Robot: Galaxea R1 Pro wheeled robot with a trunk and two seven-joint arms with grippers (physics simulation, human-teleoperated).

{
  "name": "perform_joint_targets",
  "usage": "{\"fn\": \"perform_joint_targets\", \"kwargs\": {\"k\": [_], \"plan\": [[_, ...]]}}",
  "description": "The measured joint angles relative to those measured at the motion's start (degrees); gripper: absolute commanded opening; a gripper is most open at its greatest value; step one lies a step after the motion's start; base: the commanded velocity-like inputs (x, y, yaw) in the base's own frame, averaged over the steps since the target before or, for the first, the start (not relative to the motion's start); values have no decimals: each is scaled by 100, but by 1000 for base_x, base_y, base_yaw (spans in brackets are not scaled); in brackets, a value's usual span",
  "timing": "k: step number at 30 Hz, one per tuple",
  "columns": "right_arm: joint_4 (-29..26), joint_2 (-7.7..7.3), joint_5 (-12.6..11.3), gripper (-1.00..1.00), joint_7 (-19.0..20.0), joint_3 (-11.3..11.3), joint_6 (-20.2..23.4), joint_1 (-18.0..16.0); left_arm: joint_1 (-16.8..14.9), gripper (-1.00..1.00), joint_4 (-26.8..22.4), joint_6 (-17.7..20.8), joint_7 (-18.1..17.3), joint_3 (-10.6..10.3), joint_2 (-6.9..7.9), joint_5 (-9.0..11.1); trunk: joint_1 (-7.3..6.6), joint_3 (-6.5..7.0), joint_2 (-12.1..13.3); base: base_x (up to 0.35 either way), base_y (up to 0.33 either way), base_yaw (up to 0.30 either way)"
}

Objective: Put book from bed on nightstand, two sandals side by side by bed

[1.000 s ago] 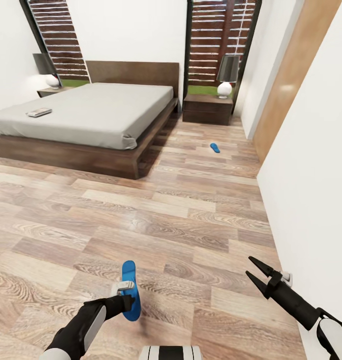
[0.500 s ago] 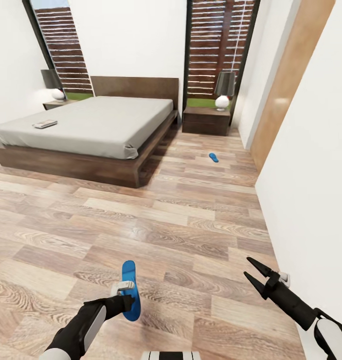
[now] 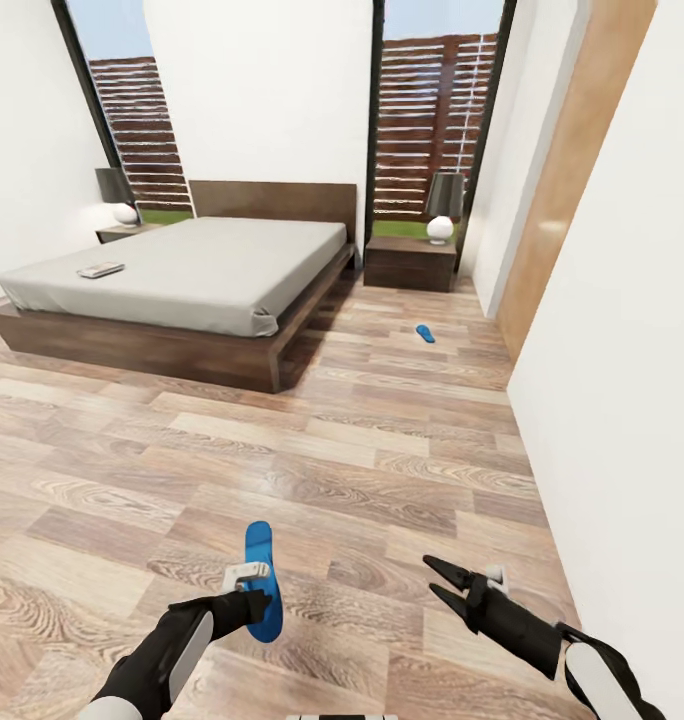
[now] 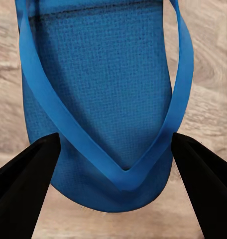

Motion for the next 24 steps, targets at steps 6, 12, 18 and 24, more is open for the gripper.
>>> {"fn": "perform_joint_targets", "kwargs": {"k": [6,12,18,24], "plan": [[2,42,653,100,-1,306,-1,0,0,-100,3,4,-319,6,49,311,-16,133,8,0,0,0],[3,214,1388,100,7,341,3,0,14,-100,17,-13,-1995,2,420,500,-31,266,16,0,0,0],[4,248,1826,100,19,346,-197,0,65,-100,113,-32,-3638,-7,900,514,-46,399,24,0,0,0],[11,252,1875,100,27,345,-641,0,71,-100,169,-37,-3841,-18,960,508,-62,532,32,0,0,0]]}}
